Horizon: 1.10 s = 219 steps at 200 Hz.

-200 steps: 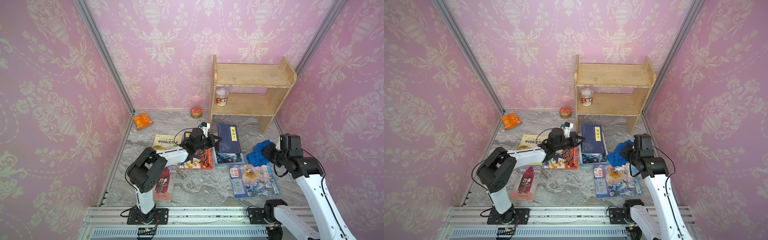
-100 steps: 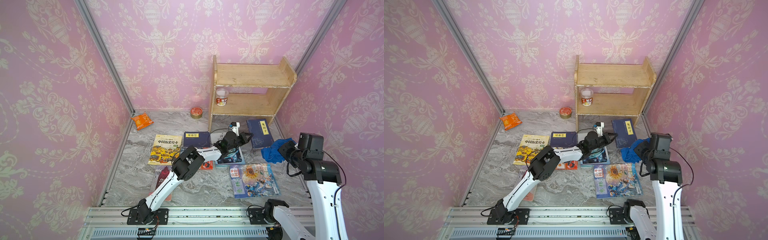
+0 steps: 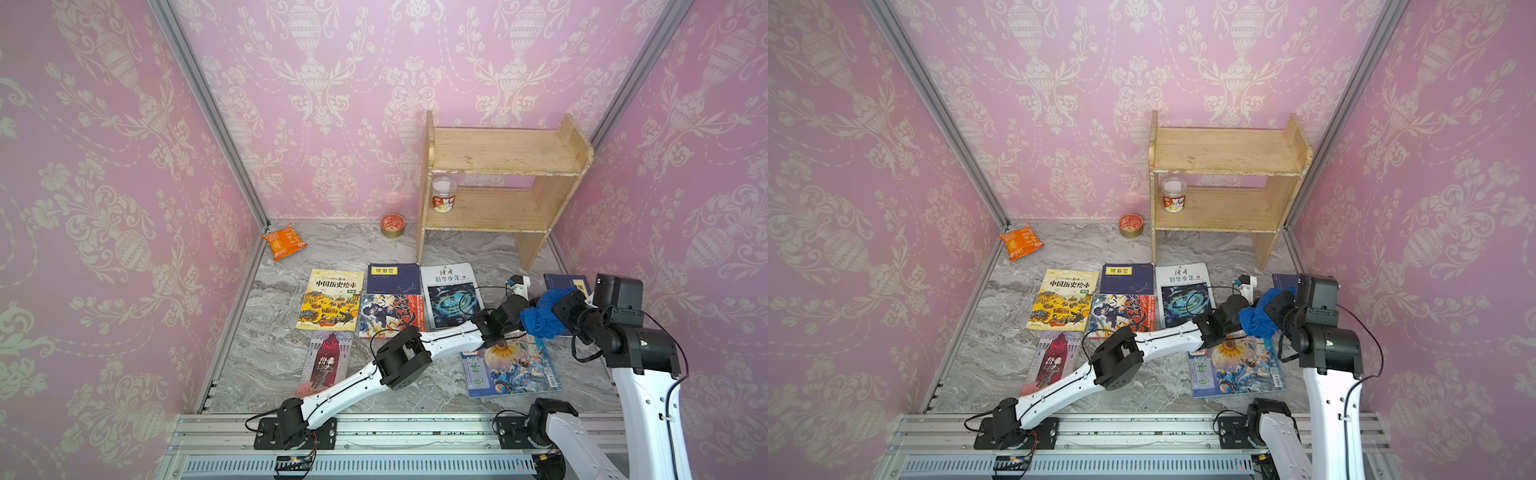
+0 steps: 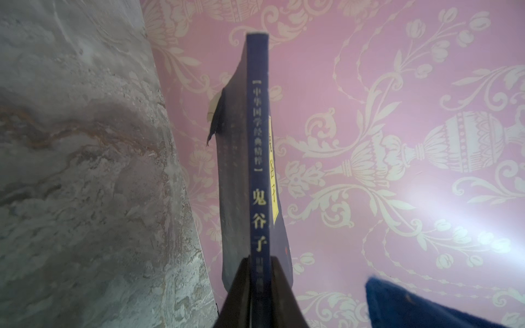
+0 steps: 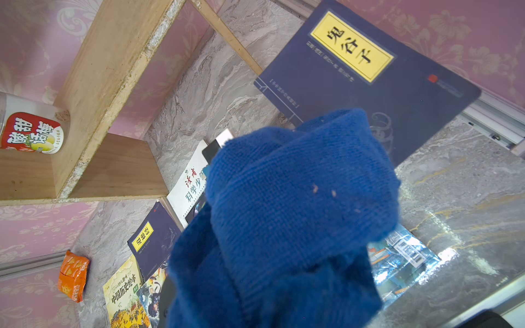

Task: Wipe the cover of the book
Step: Place the book at the center of the board.

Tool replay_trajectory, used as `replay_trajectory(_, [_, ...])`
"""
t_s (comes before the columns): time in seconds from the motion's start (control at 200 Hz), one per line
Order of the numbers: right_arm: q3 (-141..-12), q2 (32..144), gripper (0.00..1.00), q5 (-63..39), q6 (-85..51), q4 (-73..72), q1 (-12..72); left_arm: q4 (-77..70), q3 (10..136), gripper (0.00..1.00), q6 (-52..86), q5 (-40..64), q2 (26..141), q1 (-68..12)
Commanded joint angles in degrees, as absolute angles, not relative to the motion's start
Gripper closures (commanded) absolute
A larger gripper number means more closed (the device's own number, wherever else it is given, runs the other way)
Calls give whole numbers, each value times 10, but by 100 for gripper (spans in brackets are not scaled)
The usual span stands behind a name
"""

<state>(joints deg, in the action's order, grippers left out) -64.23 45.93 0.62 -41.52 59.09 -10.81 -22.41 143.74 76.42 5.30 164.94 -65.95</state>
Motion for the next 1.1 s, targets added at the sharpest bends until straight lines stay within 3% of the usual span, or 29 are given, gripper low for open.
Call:
replay_trajectory(0.0, [-654,449,100,-2,-407,592,-112,-193,1458,84,792,23,1673,-650])
replay_trajectory(0.165, [-635,432,100,-4,-410,588,-113,-169,1457,80,815,37,1681,-650])
replay_trajectory(0.26, [-625,429,100,-11,-412,585,-114,-169,1458,69,818,43,1682,-650])
replay_trajectory(0.445, [-620,430,100,-18,-412,577,-115,-145,1457,30,810,67,1672,-650])
replay_trajectory(0.48, [-620,431,100,-18,-411,576,-114,-135,1454,15,805,73,1666,-650])
replay_trajectory(0.54, [-621,434,100,-20,-408,574,-116,-118,1441,1,797,84,1652,-649])
replay_trajectory(0.821, [-616,453,100,-42,-402,555,-121,-89,1254,1,738,97,1521,-644])
replay_trajectory(1.091, [-625,478,100,-64,-391,535,-131,-155,1009,1,684,105,1362,-624])
